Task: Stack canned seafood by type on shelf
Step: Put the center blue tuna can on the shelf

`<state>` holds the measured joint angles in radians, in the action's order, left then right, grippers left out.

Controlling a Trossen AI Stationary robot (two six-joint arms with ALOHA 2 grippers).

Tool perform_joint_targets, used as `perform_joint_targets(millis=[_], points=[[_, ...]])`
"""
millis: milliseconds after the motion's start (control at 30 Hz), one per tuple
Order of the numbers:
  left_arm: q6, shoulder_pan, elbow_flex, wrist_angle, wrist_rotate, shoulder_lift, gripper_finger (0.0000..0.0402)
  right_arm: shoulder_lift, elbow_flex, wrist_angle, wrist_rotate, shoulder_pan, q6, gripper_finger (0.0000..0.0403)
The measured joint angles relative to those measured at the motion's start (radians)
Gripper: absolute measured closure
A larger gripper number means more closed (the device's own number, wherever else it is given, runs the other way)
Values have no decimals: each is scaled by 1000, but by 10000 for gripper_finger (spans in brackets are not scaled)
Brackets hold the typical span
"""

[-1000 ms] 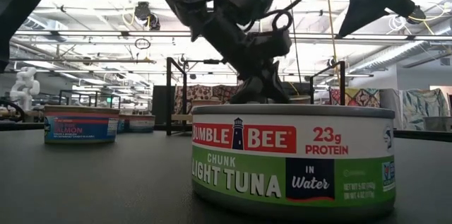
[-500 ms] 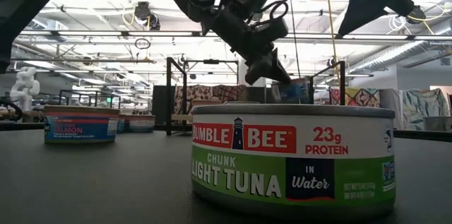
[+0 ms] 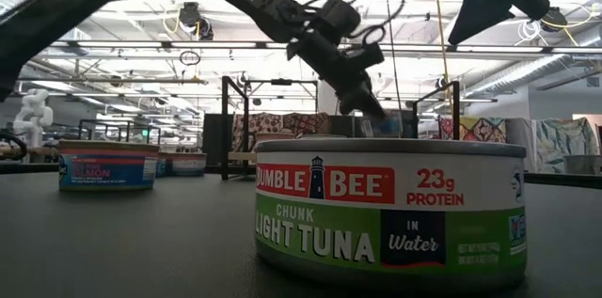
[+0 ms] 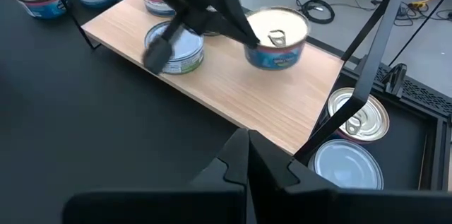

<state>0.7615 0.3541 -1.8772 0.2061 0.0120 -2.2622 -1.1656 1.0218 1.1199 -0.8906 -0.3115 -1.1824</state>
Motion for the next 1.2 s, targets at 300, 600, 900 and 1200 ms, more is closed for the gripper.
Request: perform_joint_targets(millis=[300, 600, 900, 1200], points=[[-23, 43, -126, 93, 10, -101, 401, 0, 0, 11, 1, 0, 14, 403], [-50, 70, -128, 126, 30, -106, 401, 0, 0, 13, 1, 0, 24, 403], [-45, 56, -128, 116, 31, -106, 375, 0, 0, 16, 2, 0, 27, 403], [-52, 43, -127, 119, -20, -93, 340, 0, 0, 15, 7, 0, 39, 403]])
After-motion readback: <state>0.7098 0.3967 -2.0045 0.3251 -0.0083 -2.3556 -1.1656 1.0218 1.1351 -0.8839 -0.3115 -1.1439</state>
